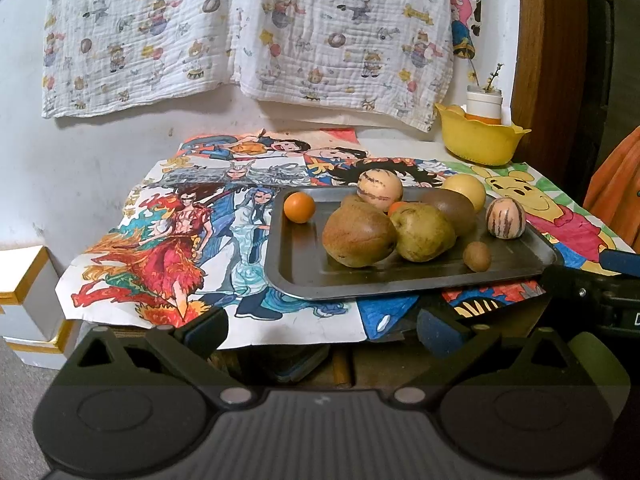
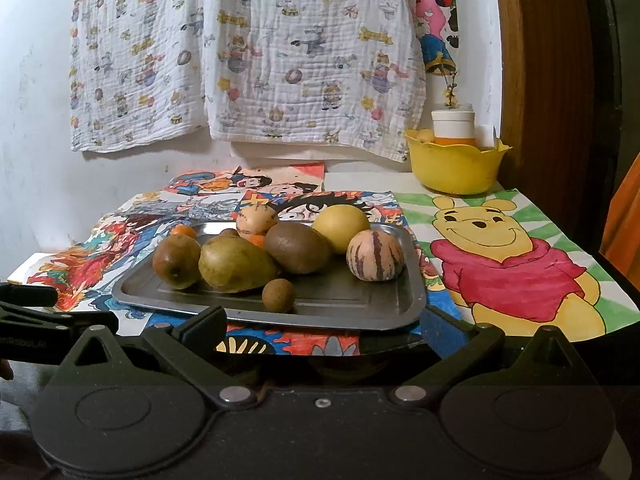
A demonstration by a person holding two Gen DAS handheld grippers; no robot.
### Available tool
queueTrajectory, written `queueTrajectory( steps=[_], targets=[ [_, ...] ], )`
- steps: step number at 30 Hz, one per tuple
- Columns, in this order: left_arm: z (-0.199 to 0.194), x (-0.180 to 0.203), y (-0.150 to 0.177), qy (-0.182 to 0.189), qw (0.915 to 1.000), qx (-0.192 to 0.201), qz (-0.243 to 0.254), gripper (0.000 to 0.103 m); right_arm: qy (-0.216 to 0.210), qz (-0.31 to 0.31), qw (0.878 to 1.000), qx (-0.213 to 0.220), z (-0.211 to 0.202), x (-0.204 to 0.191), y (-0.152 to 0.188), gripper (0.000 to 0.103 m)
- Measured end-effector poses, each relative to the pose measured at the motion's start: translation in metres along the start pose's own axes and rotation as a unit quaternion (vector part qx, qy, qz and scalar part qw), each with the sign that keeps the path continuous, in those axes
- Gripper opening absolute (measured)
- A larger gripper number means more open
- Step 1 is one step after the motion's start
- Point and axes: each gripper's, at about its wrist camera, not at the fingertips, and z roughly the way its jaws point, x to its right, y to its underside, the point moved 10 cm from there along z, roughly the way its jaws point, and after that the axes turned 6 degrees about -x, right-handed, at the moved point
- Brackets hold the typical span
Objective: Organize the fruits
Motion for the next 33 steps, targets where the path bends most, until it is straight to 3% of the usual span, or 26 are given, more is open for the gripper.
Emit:
queueTrajectory(
  steps=[33],
  targets=[
    [-0.0007,0.0005,0.0007,-0.001,1.0000,-0.001,-0.001,0.103,0.002,-0.003,1.000,0.001,-0.0008,0.0011,-0.0015,0.102]
  ],
)
